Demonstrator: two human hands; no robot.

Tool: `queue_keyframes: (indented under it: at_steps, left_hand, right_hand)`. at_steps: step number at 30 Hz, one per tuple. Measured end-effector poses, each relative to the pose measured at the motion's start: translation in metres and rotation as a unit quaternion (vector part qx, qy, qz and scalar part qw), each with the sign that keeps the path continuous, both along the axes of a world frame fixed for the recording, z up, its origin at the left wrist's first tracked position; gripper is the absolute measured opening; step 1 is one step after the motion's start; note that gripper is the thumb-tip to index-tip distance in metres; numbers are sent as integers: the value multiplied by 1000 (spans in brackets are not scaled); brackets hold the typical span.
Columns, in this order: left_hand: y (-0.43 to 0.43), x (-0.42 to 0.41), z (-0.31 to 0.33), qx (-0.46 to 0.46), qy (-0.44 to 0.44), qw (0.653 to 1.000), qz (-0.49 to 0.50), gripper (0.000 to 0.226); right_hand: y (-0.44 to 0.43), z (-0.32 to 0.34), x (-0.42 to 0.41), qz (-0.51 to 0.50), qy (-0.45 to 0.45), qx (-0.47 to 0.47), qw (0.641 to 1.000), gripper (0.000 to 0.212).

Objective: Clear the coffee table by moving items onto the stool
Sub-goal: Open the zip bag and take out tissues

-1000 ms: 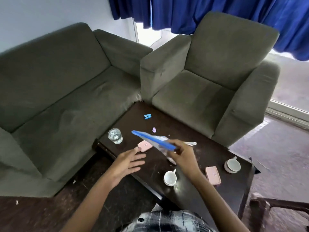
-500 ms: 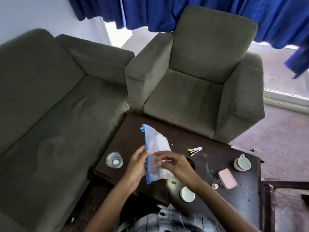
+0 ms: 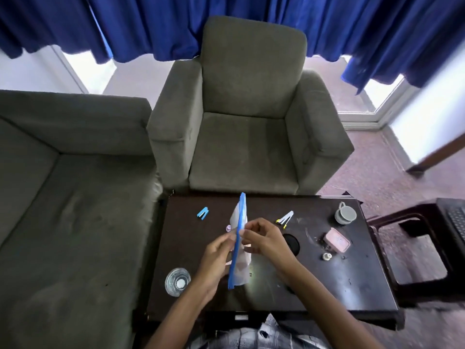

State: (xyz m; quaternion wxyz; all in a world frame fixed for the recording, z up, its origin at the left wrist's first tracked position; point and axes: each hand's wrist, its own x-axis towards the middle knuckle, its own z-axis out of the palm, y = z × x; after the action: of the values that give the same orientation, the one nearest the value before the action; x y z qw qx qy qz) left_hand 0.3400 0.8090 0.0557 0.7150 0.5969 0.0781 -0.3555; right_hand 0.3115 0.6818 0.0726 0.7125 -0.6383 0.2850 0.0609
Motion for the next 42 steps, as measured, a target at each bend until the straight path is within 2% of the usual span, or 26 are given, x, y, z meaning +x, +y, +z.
queue_keyframes:
  at_steps: [2, 4, 7, 10, 15, 21, 27, 30, 32, 34, 36, 40, 42]
  left_hand:
    - [0, 2, 1, 12, -22, 1000, -16, 19]
    - [-3, 4, 0, 25, -52, 998, -35, 15]
    - [-10, 8, 2, 45, -75, 995, -47, 6]
    - [-14, 17, 6, 67, -73, 994, -49, 10]
    - [-24, 23, 9, 70, -81, 993, -54, 13]
    - [-39, 27, 9, 70, -102, 987, -99, 12]
    - [-42, 34, 1, 124, -165, 977, -54, 35]
    - [-41, 34, 1, 118, -174, 976, -54, 30]
    - [-37, 36, -1, 165, -224, 959, -55, 29]
    - [-28, 42, -4, 226, -305, 924, -52, 38]
    - [-21, 48, -9, 268, -363, 890, -64, 47]
    - [-17, 52, -6, 385, -371, 839, -97, 46]
    - [-18, 50, -2, 415, -365, 825, -113, 47]
  right_hand:
    - [1, 0, -1, -11, 3, -7, 1000, 13]
    - [0, -1, -1, -18, -2, -17, 1000, 3]
    - [0, -1, 1, -32, -16, -15, 999, 14]
    - [-4, 2, 6, -60, -17, 7, 998, 22]
    - [-17, 5, 14, -58, -26, 31, 998, 8]
    - [-27, 3, 24, -52, -19, 11, 998, 9]
    - [-27, -3, 28, -85, -12, 19, 996, 19]
    - [-27, -8, 28, -110, -5, 10, 994, 16]
    - [-29, -8, 29, -121, -4, -20, 992, 10]
    - [-36, -10, 30, -145, -1, -67, 987, 9]
    - [-44, -16, 31, -158, 2, -154, 975, 23]
    - [-48, -25, 27, -40, -45, -363, 930, 24]
    - [-48, -30, 26, 10, -38, -412, 910, 27]
